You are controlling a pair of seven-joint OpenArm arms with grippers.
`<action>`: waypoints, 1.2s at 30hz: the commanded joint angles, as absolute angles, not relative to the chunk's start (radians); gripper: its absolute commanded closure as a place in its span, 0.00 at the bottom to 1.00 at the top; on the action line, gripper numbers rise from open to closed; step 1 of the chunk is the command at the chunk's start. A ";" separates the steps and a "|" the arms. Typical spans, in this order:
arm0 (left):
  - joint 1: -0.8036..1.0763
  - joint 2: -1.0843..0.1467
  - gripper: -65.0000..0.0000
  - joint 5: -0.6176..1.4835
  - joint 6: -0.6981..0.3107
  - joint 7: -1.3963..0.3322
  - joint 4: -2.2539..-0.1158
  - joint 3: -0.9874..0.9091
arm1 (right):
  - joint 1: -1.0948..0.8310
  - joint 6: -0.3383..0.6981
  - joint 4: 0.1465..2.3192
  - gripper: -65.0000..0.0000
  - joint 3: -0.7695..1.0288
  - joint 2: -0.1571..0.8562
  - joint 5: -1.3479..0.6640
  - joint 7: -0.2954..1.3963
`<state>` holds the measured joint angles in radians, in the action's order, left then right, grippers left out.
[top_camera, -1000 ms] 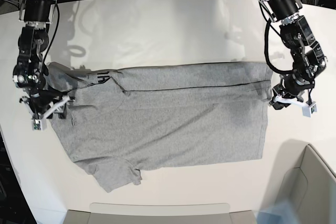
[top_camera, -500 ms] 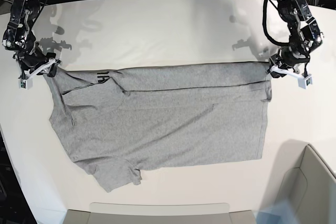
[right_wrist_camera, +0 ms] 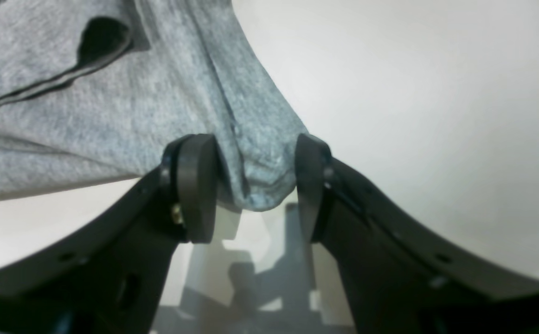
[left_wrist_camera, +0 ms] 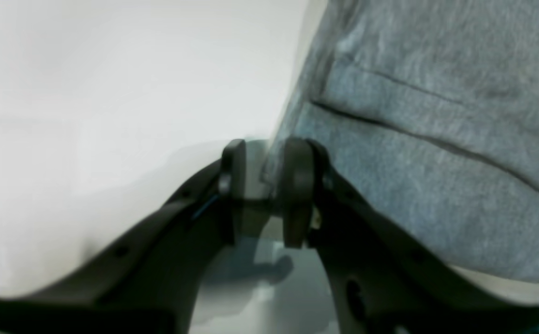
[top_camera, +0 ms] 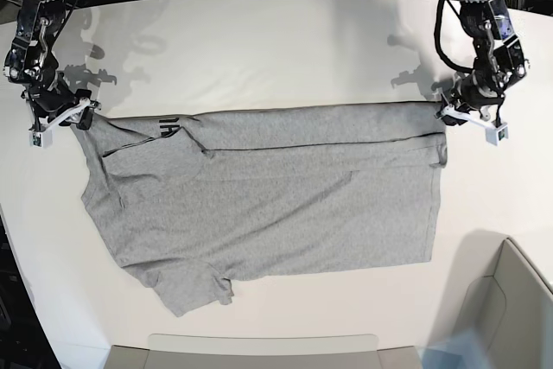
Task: Fold the T-shirt properly
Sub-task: 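Pull the shoulder edge back toward the arms, folding the shirt over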
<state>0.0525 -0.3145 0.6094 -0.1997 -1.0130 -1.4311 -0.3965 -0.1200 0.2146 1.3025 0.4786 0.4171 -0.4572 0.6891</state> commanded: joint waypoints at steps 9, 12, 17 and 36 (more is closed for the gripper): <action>0.041 -0.321 0.76 0.619 -0.211 -1.009 -1.445 -0.392 | -0.124 0.220 1.307 0.58 0.430 0.429 -0.452 0.714; 0.039 -0.312 0.76 0.619 -0.211 -1.009 -1.442 -0.372 | -0.124 0.219 1.307 0.58 0.415 0.427 -0.450 0.714; 0.041 -0.311 0.95 0.618 -0.211 -1.004 -1.440 -0.272 | -0.124 0.217 1.305 0.81 0.414 0.426 -0.450 0.714; 0.200 -0.338 1.00 0.616 -0.211 -1.010 -1.481 -0.421 | -0.334 0.217 1.469 1.00 0.423 0.433 -0.387 0.716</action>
